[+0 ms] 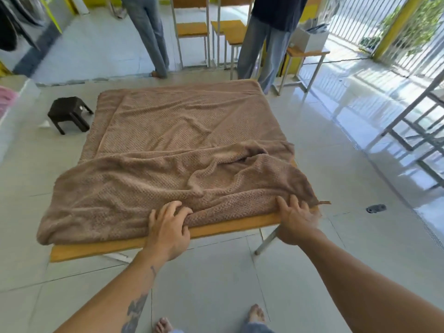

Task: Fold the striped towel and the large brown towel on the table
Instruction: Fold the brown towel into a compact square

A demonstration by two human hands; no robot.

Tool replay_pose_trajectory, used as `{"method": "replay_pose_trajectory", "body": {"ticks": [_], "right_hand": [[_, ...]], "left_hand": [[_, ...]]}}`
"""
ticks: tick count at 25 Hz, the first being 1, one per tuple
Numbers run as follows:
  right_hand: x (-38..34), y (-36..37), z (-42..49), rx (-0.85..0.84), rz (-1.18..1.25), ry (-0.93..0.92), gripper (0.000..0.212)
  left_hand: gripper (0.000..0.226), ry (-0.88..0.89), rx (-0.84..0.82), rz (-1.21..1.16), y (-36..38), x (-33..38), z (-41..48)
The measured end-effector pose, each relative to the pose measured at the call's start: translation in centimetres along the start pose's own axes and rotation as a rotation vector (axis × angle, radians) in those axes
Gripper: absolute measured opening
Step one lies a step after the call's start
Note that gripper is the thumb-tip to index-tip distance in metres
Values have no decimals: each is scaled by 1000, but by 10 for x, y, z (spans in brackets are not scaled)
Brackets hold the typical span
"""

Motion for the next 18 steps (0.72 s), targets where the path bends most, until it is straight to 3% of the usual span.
{"method": "replay_pose_trajectory", "body": {"ticks": [3, 6, 9, 11, 13, 15, 18], "right_hand": [[-31, -24, 2, 133, 59, -127, 59], [-71, -18, -5, 80, 164, -432, 79], [-70, 5, -2, -126, 34, -364, 89], [-76, -1, 1, -114, 12, -307, 84], [-99, -14, 0, -20, 67, -350, 73], [-122, -18, -3, 2, 106, -449, 72], [-137, -10, -9, -171, 86, -422, 69]], "left_hand": [[44, -94, 157, -30, -7, 6, -15], [54, -320, -19, -45, 5, -10, -26], [56, -522, -224, -159, 18, -42, -36], [51, -590, -162, -223, 9, -55, -33], [45, -567, 2, -138, -9, -60, -26], [40, -393, 127, -80, -21, -51, -20], [37, -298, 10, -189, -21, -55, -15]]}}
Point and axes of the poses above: each hand's wrist, its own z-axis towards the middle knuckle, its own y-axis out of the palm, x = y × z, the point moved 5 cm from there along z, towards the middle knuckle, and after that the axes turned 8 degrees about z, right-handed, at the moved point
